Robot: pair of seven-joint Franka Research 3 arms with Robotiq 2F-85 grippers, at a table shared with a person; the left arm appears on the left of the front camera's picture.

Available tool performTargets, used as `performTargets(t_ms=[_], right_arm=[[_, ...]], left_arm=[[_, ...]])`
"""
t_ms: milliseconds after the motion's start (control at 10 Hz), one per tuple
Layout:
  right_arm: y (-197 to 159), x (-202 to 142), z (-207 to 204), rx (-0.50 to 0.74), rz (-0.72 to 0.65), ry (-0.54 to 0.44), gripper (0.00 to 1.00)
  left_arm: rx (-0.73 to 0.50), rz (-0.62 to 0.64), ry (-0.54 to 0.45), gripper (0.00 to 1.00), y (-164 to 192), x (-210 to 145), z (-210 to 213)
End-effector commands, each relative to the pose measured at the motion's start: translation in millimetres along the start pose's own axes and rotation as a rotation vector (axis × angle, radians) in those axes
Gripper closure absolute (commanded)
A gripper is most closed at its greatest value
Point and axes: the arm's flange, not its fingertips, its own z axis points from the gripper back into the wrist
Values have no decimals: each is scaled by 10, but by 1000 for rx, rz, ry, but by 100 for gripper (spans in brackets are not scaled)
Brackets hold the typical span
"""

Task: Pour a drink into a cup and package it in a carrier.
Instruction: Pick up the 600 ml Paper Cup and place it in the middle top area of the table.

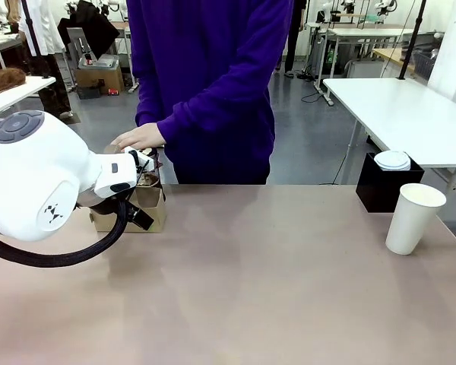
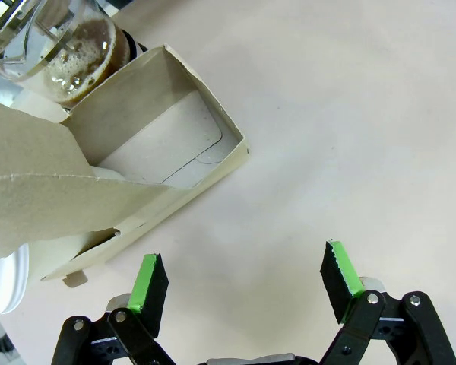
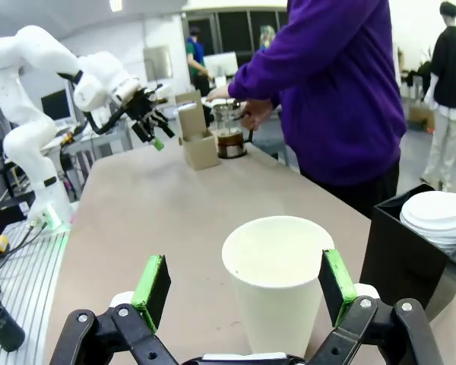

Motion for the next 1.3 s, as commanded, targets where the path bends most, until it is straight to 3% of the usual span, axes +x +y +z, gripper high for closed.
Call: performTargets(t_ms=[0,500,1200], right_arm=[[-56,-198,40,-45,75,-68,0],[-125,-605,-125,-89,44,-83,0],[-200,-785,-369,-114,19,-54,0]], left_arm=[[-1,0,-1,0,0,-2,2],[-1,0,-1,0,0,-2,2],[-1,0,-1,0,0,-2,2]])
